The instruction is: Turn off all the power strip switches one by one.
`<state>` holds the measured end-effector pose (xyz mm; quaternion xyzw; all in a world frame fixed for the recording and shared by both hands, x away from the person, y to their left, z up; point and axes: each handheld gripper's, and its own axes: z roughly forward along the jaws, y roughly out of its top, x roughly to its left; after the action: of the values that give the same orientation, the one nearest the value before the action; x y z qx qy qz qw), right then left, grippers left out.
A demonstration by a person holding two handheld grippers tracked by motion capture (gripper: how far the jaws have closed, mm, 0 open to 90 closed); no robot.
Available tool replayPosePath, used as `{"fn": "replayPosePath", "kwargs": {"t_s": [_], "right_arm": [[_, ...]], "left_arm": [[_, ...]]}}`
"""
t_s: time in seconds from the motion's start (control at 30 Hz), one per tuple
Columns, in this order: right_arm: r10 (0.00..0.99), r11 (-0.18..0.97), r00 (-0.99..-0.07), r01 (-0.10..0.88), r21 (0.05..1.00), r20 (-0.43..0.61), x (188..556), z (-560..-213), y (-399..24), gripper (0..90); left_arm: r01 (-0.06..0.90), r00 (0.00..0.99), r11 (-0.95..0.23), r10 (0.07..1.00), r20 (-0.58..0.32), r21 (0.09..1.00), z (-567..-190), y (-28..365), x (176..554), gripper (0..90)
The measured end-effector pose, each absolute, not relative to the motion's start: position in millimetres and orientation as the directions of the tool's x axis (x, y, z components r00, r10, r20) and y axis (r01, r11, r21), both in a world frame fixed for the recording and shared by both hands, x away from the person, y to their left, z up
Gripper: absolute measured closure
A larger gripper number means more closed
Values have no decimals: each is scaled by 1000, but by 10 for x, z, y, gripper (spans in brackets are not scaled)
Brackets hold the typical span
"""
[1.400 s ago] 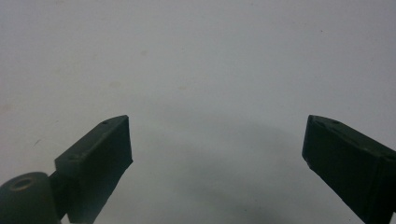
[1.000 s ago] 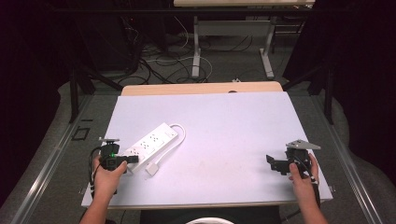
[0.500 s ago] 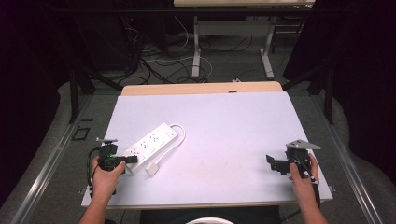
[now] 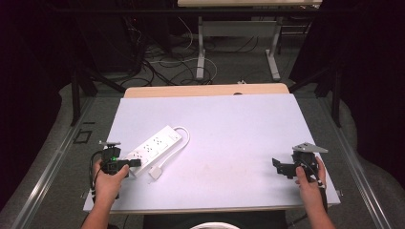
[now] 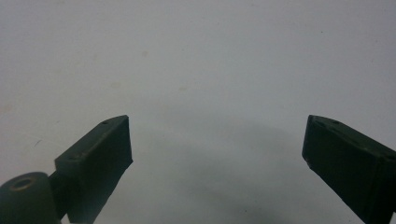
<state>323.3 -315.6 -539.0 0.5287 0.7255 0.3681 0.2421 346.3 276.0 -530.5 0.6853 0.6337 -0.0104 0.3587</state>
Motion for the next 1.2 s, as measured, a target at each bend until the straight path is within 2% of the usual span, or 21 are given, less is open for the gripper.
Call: {"fn": "replayPosePath", "kwargs": {"t_s": [0.63,1.0,1.2], "right_arm": [[944,167,-327,585,794,43,3233,-5379,-3126,76],[944,172,-328,584,793,37,3232,-5378,-3136,76],[944,170,-328,583,794,38,3232,-5379,-3135,76]], "left_arm": [[828,221,54,883,-413,558,-5229,2755,3416,899],[783,273,-19,909,-316,622,-5181,2667,3404,765],[752,294,-46,916,-272,658,-5179,2603,3402,623]]}}
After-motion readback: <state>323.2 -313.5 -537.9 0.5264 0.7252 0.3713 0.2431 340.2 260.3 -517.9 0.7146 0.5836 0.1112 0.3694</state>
